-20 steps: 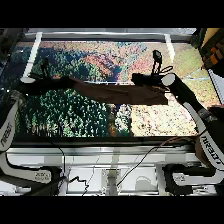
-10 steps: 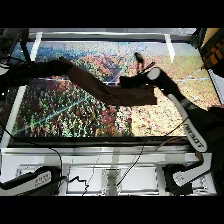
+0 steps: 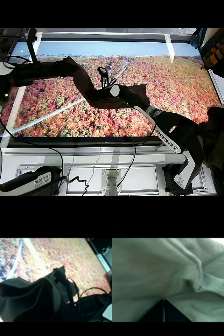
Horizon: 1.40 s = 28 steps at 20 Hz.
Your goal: Fold the clothes and pants, and hang the long-sleeved shirts on hangers.
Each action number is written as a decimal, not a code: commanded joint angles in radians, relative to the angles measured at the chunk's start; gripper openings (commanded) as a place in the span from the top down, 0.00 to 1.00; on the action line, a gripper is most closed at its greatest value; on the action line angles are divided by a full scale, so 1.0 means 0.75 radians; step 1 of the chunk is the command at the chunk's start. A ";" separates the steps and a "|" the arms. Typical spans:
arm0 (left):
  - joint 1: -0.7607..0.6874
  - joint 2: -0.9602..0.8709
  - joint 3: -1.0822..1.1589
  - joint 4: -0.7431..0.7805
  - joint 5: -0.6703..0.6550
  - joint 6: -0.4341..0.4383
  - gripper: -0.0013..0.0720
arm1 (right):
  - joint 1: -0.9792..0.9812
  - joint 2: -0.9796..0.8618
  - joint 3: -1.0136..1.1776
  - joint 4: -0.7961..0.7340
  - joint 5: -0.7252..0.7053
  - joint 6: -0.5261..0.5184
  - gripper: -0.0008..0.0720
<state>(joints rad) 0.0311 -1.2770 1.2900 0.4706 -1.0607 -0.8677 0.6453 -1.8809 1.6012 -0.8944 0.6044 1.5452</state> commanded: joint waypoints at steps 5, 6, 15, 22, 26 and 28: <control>-0.228 -0.166 0.001 0.009 0.153 0.024 0.97 | -0.372 0.100 0.015 -0.292 0.388 0.116 0.97; -0.301 -0.197 0.001 0.008 0.242 0.031 0.96 | -0.459 0.138 0.015 -0.312 0.416 0.142 0.97; -0.964 -0.478 0.178 -0.049 1.082 0.031 0.97 | -0.964 0.425 0.014 -0.392 0.656 0.148 0.97; -1.069 -0.579 0.227 -0.049 1.174 -0.010 0.03 | -0.984 0.418 0.008 -0.484 0.748 0.066 0.38; -1.023 -0.495 0.227 -0.043 1.140 -0.009 0.03 | -0.984 0.408 -0.015 -0.545 0.788 -0.081 0.21; -0.986 -0.450 0.227 -0.039 1.139 -0.009 0.03 | -0.983 0.401 -0.048 -0.512 0.814 -0.152 0.21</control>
<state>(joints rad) -0.7322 -1.6505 1.4586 0.4358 -0.1989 -0.8692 -0.0914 -1.5753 1.5875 -1.2789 1.1847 1.5162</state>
